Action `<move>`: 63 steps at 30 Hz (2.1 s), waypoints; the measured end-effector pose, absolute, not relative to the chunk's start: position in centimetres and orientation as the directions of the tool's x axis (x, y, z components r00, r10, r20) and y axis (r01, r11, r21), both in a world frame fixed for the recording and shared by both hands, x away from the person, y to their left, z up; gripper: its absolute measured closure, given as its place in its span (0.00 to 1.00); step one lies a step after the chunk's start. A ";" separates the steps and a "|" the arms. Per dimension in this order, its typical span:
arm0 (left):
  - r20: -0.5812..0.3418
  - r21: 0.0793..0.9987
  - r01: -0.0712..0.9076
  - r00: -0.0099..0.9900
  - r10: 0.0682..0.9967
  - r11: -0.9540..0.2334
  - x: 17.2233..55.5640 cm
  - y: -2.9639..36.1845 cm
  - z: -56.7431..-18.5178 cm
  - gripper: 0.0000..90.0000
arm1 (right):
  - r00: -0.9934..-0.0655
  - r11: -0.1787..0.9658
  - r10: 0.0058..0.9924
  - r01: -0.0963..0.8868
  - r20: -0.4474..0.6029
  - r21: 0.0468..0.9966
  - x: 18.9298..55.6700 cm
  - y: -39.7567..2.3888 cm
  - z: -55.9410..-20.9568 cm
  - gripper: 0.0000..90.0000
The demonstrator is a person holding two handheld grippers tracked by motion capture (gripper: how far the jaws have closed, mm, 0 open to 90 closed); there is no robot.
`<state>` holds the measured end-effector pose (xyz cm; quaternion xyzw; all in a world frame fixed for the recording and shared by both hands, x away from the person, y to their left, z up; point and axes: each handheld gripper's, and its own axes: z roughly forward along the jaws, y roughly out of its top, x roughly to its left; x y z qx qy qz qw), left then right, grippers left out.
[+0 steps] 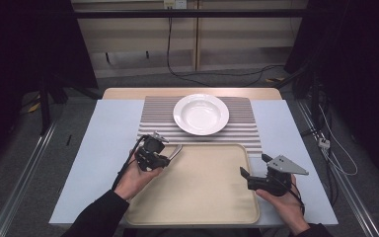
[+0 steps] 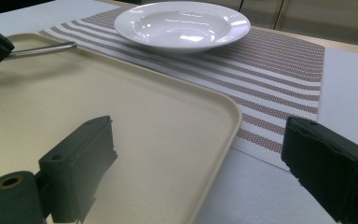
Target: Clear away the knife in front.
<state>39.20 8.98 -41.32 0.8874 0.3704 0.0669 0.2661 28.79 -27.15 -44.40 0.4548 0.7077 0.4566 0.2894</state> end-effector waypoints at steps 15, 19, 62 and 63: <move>-0.106 0.486 0.643 0.715 0.691 -0.592 38.3 8.3 -43.0 0.89 | -0.422 0.170 0.906 0.377 0.005 0.911 28.7 -27.2 -44.4 0.11; -0.099 0.486 0.641 0.716 0.691 -0.594 38.2 8.4 -43.1 0.89 | -0.424 0.173 0.906 0.375 0.003 0.911 28.7 -27.2 -44.4 0.11; -0.079 0.705 0.448 0.820 0.566 -0.550 37.2 8.7 -43.0 0.54 | -0.434 0.177 0.901 0.376 0.004 0.910 28.8 -27.2 -44.4 0.11; -0.076 0.702 0.445 0.823 0.563 -0.556 37.1 8.6 -43.1 0.63 | -0.433 0.178 0.901 0.375 0.003 0.910 28.8 -27.2 -44.4 0.11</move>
